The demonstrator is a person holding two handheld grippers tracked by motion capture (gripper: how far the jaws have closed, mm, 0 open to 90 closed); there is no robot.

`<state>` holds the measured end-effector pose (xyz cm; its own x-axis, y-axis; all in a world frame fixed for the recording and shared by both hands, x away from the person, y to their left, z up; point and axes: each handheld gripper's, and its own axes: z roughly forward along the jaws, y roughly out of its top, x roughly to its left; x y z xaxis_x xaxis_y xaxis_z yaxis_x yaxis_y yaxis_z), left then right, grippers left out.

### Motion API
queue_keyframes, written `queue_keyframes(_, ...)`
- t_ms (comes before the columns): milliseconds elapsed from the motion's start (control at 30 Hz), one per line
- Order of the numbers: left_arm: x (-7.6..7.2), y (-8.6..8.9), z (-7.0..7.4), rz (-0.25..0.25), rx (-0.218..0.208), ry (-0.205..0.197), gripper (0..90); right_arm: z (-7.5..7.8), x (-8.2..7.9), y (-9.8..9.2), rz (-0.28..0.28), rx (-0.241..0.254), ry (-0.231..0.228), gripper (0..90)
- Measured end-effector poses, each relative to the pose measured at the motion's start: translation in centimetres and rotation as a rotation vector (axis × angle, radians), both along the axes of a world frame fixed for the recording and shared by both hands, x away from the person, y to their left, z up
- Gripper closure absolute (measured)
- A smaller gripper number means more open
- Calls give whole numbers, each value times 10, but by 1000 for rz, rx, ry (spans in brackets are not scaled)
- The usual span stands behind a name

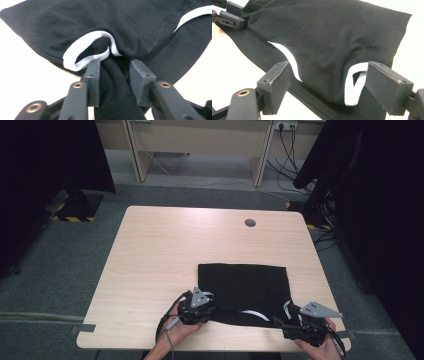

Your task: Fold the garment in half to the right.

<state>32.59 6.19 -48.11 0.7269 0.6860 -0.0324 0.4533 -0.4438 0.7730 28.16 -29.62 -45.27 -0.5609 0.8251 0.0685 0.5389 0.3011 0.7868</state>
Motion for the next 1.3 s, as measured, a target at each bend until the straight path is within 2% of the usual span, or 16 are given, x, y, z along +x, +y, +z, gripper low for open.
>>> queue_keyframes(100,1,0,0,-3,-8,0,737,1,1,1,4,-1,0,212)
queue_keyframes(200,1,-1,0,-7,-8,5,785,2,4,2,9,0,-2,214)
queue_keyframes(567,-7,0,1,-20,6,-2,802,7,21,12,42,-8,4,220)
queue_keyframes(667,-10,1,0,-22,-5,-5,795,9,27,18,57,-14,3,221)
queue_keyframes(800,-11,3,0,-20,0,-10,707,10,32,26,75,-20,3,221)
queue_keyframes(867,-14,4,1,-16,15,-18,604,11,33,28,79,-23,4,221)
queue_keyframes(1067,-24,7,9,1,23,-51,432,12,33,29,83,-23,3,221)
queue_keyframes(1100,-25,8,11,6,20,-63,419,12,33,29,82,-24,3,221)
queue_keyframes(1233,-21,9,16,35,16,-72,310,13,32,28,80,-24,6,221)
queue_keyframes(1300,-17,8,16,43,35,-71,256,13,32,28,82,-25,3,222)
